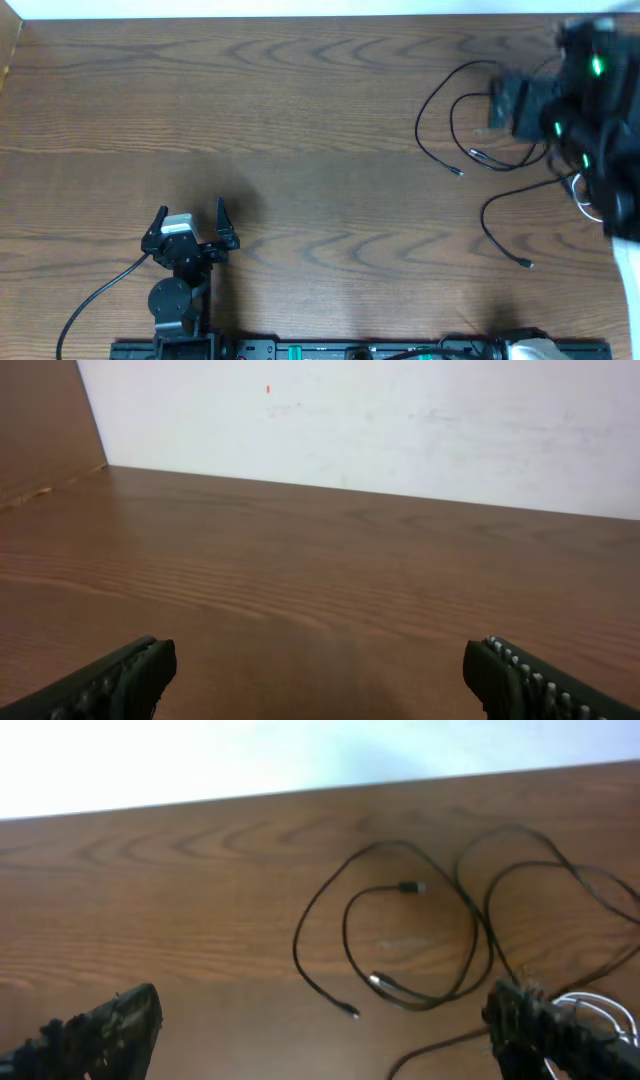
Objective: Untangle cables
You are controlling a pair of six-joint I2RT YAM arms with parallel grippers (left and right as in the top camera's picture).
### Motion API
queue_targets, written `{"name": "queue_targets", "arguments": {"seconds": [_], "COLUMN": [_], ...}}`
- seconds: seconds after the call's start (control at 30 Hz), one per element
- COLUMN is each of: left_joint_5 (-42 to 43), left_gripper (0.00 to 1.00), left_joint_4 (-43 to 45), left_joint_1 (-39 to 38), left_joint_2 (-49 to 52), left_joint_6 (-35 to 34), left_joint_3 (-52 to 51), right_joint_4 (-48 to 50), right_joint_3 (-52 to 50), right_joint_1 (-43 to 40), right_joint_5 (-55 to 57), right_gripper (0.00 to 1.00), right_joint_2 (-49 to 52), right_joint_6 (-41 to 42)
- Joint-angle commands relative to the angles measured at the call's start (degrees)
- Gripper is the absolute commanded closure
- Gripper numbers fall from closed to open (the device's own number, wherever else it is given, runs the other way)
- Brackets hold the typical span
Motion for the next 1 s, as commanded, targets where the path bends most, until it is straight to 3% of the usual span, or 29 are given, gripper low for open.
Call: {"name": "queue_targets", "arguments": {"seconds": [0.0, 0.13, 0.3, 0.33, 0.37, 0.47, 0.5, 0.53, 0.57, 0.7, 0.97], "left_joint_5": [-1.81, -1.79, -1.81, -1.81, -1.81, -1.81, -1.81, -1.81, -1.81, -1.81, -1.81], "left_gripper": [0.02, 0.02, 0.02, 0.02, 0.02, 0.02, 0.02, 0.02, 0.02, 0.02, 0.02], "left_joint_4": [-2.64, -2.64, -2.64, -2.64, -2.64, -2.64, -2.64, -2.64, -2.64, -2.64, -2.64], "left_joint_1": [-0.24, -0.24, -0.24, -0.24, -0.24, -0.24, -0.24, -0.24, -0.24, -0.24, -0.24], "left_joint_2": [-0.28, -0.28, -0.28, -0.28, -0.28, -0.28, -0.28, -0.28, -0.28, -0.28, -0.28], "left_joint_6": [0.76, 0.76, 0.76, 0.76, 0.76, 0.76, 0.76, 0.76, 0.76, 0.76, 0.76], "left_joint_3": [-0.81, -0.81, -0.81, -0.81, -0.81, -0.81, -0.81, -0.81, -0.81, -0.81, -0.81], "right_joint_4": [-1.29, -9.62, -12.31, -12.37, -13.35, -14.45, -12.20, -11.58, -10.23, -3.89, 27.67], "right_joint_3": [-9.05, -15.43, -23.39, -24.98, -28.02, -33.86, -35.82, -37.16, -38.62, -45.70, -64.78], "right_joint_1": [0.31, 0.28, 0.28, 0.28, 0.28, 0.28, 0.22, 0.11, -0.15, -1.75, -3.58], "right_joint_5": [0.31, 0.33, 0.33, 0.33, 0.33, 0.46, 0.33, 0.33, 0.33, 2.97, 8.61], "right_gripper": [0.01, 0.01, 0.01, 0.07, 0.01, 0.01, 0.01, 0.09, 0.01, 0.01, 0.01], "right_joint_2": [-6.58, -12.11, -16.46, -17.20, -18.64, -21.05, -21.99, -22.75, -23.67, -28.15, -42.07], "right_joint_6": [0.63, 0.63, 0.63, 0.61, 0.63, 0.68, 0.63, 0.72, 0.63, 0.57, -2.69]}}
